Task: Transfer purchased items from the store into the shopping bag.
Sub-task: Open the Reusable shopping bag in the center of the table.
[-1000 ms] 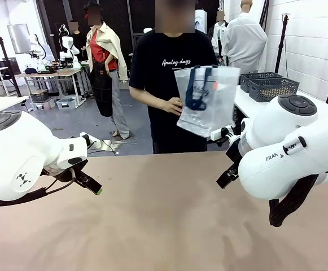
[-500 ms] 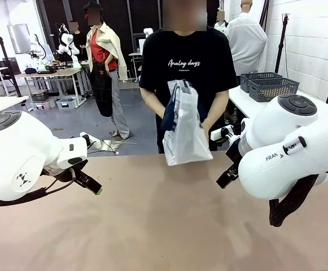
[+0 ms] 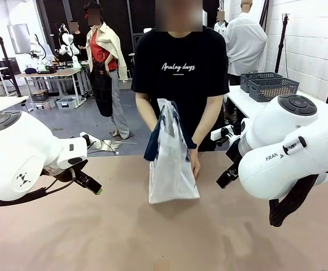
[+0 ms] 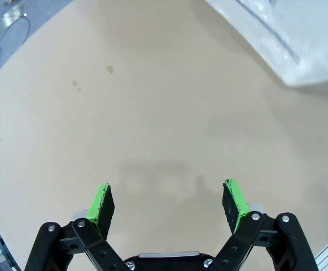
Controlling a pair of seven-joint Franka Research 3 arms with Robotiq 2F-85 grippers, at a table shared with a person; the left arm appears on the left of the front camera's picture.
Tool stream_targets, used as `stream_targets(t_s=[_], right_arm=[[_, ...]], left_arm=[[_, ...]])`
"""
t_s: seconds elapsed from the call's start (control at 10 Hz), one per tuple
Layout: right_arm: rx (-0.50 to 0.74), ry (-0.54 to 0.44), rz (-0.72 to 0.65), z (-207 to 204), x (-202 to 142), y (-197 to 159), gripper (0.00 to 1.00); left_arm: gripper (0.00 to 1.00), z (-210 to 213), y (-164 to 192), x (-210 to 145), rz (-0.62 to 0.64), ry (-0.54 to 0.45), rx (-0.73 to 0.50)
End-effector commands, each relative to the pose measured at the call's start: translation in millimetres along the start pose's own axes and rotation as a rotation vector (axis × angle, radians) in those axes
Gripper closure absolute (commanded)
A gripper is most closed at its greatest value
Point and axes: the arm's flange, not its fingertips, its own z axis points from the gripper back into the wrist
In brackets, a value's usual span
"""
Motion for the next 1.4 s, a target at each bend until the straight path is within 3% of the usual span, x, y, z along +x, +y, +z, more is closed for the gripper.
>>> stream_targets(t_s=[0.0,1.3], right_arm=[[0.0,0.0,0.0,0.0,0.0,-0.1,0.0],[0.024,0.002,0.007,0.2,-0.5,0.9,0.0]], left_arm=[[0.0,0.1,1.1,-0.3,0.002,0.0,0.001],[0.0,0.0,0.0,0.0,0.0,0.0,0.0]])
